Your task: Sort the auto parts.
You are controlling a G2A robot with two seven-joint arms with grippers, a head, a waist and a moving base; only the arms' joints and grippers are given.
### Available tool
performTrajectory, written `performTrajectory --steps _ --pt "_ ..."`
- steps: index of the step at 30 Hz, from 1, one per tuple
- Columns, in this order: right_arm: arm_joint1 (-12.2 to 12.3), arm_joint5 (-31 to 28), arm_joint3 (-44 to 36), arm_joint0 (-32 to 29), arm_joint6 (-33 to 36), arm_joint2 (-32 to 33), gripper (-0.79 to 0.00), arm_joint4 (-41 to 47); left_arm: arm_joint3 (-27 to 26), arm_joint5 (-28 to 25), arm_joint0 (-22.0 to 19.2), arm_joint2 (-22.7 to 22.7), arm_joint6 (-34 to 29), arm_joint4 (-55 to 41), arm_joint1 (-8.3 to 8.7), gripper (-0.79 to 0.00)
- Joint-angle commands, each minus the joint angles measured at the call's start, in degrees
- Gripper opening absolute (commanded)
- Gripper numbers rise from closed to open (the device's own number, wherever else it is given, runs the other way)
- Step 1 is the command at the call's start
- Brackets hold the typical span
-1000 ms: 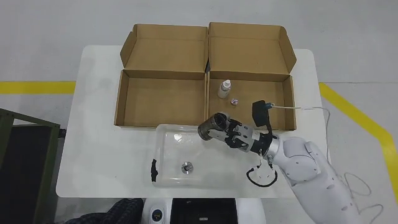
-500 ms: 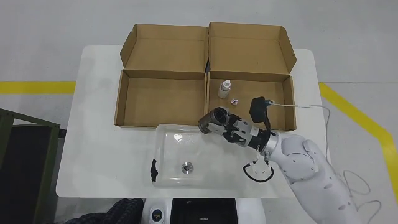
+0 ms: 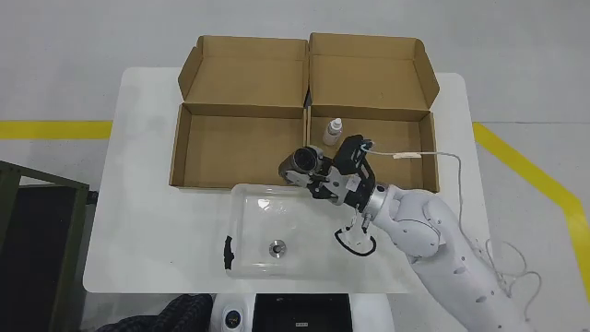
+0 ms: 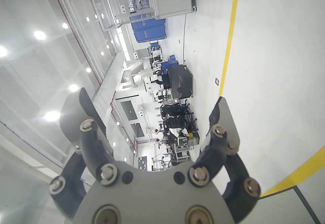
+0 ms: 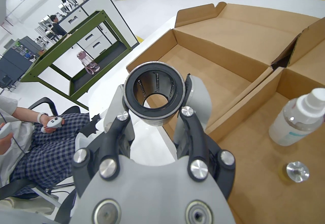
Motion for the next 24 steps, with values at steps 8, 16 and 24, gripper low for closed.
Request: performTrajectory --steps 8,16,24 --pt "-2.1 7.6 2.4 6.4 -0.4 -6.2 -0.785 -8.4 0.0 0.0 0.0 0.0 0.0 0.0 0.00 0.000" --pt "-4.1 12.3 6.6 12.1 -0.1 -10.3 -0.785 -11.4 0.0 0.0 0.0 0.0 0.0 0.0 0.00 0.000" --pt "-6.4 15.7 11.8 17.0 0.7 -14.5 -0.785 -13.6 0.0 0.0 0.0 0.0 0.0 0.0 0.00 0.000"
